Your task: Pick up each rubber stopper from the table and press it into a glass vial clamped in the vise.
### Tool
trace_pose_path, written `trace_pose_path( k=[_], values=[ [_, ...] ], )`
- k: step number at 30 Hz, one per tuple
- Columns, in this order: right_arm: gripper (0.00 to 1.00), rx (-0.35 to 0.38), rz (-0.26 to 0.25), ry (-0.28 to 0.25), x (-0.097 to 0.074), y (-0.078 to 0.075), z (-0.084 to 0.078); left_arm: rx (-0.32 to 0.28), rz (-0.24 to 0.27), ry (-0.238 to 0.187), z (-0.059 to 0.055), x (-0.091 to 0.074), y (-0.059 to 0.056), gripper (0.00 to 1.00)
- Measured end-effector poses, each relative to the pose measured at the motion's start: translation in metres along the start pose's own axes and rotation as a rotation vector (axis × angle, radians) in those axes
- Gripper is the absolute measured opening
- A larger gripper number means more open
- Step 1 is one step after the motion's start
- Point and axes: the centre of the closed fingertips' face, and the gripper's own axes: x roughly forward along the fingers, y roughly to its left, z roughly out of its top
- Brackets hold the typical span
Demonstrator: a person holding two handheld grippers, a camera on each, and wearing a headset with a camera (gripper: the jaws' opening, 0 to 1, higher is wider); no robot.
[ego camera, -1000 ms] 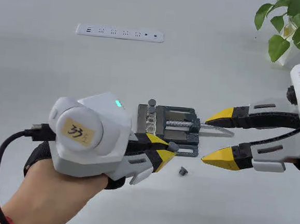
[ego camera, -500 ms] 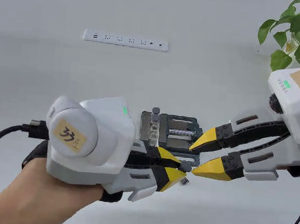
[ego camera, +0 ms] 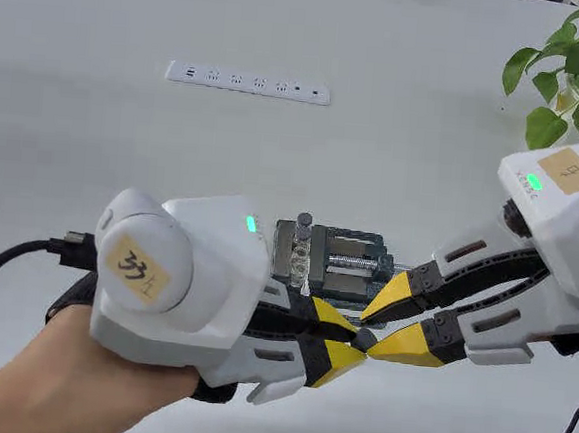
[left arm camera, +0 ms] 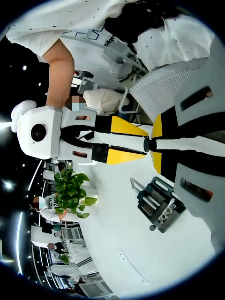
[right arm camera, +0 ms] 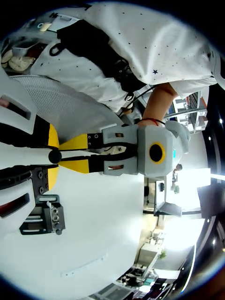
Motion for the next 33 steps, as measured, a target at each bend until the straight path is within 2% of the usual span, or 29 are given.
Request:
trace_pose_path(
  k=[10,33],
  values=[
    [0.08,-0.015,0.019,0.035,0.0029,0.0015,-0.0062,0.004,-0.016,0.007,-0.0015,0.0007,-0.0017,0.04],
    [0.08,-0.027,0.040,0.042,0.0056,0.0055,-0.0063,0.023,-0.053,0.034,-0.0076,0.0002,-0.0022,0.03]
  ],
)
